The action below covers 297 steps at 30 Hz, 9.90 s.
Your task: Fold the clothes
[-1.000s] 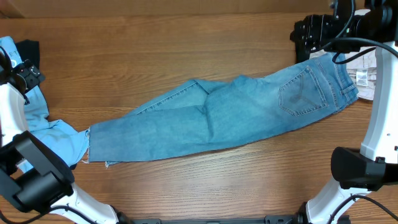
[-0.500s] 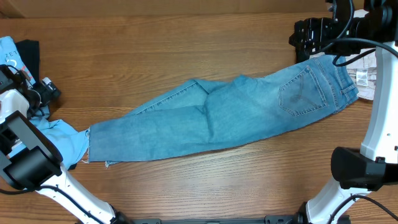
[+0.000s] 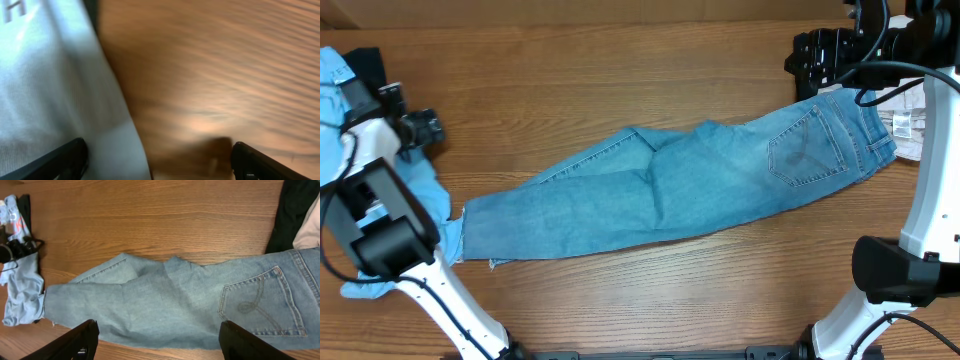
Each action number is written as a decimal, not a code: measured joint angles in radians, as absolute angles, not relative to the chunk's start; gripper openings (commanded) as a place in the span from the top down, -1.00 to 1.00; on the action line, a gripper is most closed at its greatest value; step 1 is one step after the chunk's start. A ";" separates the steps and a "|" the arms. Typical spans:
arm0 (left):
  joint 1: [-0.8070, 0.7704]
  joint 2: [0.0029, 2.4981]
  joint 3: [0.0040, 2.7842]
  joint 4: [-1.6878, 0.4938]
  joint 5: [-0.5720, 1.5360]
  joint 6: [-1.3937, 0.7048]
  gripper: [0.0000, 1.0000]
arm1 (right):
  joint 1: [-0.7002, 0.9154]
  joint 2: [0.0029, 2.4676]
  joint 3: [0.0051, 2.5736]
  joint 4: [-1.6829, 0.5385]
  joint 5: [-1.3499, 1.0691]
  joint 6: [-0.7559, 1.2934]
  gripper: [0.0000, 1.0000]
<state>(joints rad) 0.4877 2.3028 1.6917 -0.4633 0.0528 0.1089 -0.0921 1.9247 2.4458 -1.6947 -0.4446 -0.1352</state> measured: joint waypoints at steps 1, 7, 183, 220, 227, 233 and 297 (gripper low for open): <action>0.462 2.305 1.698 -0.467 0.046 0.114 -0.90 | -0.092 1.925 2.446 -1.695 -0.445 -0.136 -0.63; 0.386 2.378 1.950 -0.845 0.064 0.138 -1.00 | -0.092 1.925 2.446 -1.691 -0.445 -0.136 -0.67; 0.383 2.137 1.826 -0.753 -0.132 -0.004 -1.00 | 0.098 1.622 1.569 -0.860 -0.118 0.287 -1.00; -0.093 1.477 1.493 -1.446 0.104 -0.129 -1.00 | -0.242 1.345 1.549 -1.314 -0.101 0.363 -1.00; -0.173 1.468 0.974 -1.042 0.100 -0.137 -1.00 | -0.242 1.382 1.497 -1.259 -0.139 0.365 -1.00; -0.173 1.462 0.761 -0.668 -0.058 -0.208 -1.00 | -0.242 1.422 1.496 -1.230 -0.161 0.366 -1.00; -0.129 1.391 1.400 -1.348 -0.252 -0.266 0.92 | -0.534 1.451 1.158 -0.930 -0.278 0.393 0.92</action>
